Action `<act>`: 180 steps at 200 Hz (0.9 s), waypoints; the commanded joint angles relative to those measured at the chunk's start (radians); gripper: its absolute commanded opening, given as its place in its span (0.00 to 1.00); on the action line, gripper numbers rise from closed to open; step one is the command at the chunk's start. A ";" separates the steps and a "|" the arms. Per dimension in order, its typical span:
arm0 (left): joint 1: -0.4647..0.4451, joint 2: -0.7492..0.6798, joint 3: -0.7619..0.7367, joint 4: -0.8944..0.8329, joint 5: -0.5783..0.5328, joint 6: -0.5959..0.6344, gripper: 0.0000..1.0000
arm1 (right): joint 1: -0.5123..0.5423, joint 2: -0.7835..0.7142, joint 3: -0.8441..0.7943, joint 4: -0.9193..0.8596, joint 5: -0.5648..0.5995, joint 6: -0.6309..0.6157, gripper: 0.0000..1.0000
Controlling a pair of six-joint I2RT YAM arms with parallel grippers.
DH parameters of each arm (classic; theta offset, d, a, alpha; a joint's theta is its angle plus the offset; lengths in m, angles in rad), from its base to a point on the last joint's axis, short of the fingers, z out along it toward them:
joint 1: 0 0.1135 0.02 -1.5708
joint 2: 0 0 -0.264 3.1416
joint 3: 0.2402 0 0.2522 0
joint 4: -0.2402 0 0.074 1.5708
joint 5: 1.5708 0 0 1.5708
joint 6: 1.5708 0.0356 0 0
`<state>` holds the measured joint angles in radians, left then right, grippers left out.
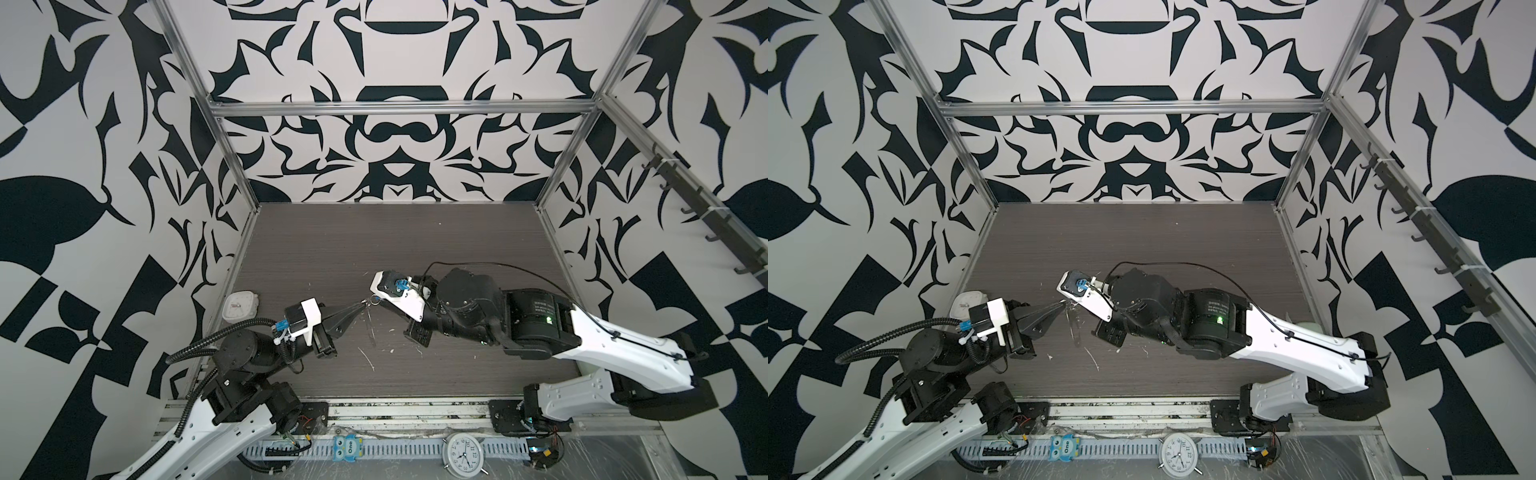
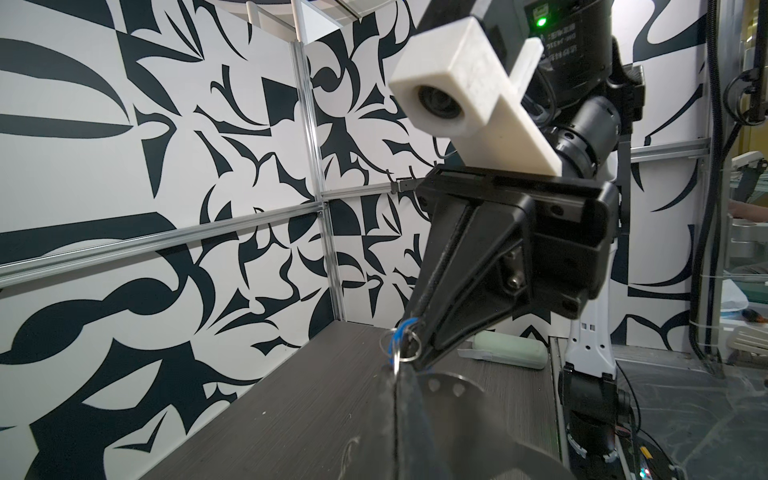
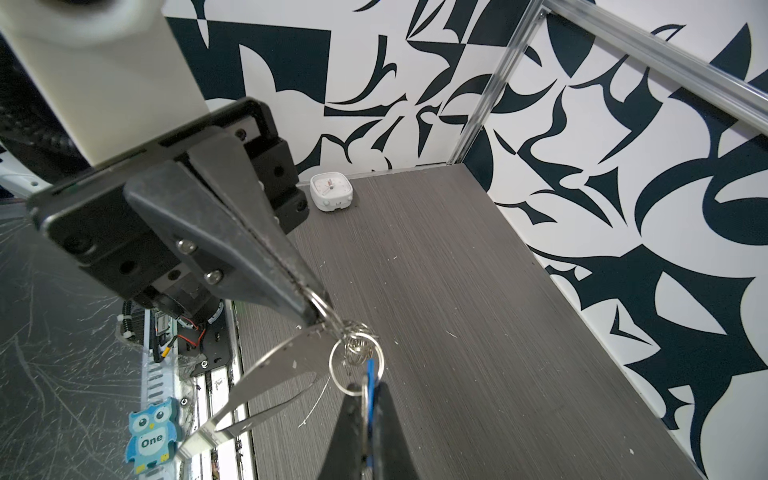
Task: Remove the keys from the keyring
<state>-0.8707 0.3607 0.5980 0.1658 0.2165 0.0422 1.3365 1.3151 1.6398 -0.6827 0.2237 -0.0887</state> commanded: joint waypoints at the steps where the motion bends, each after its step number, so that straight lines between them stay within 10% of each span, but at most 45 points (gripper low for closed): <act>1: -0.002 -0.020 0.030 0.016 -0.028 0.008 0.00 | -0.007 -0.009 0.064 -0.019 0.052 0.015 0.00; 180: -0.002 0.015 0.074 -0.118 0.022 -0.053 0.00 | -0.002 0.064 0.192 0.046 0.219 -0.326 0.00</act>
<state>-0.8700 0.3897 0.6453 0.0872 0.2028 -0.0040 1.3449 1.3979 1.7607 -0.7345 0.3386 -0.3698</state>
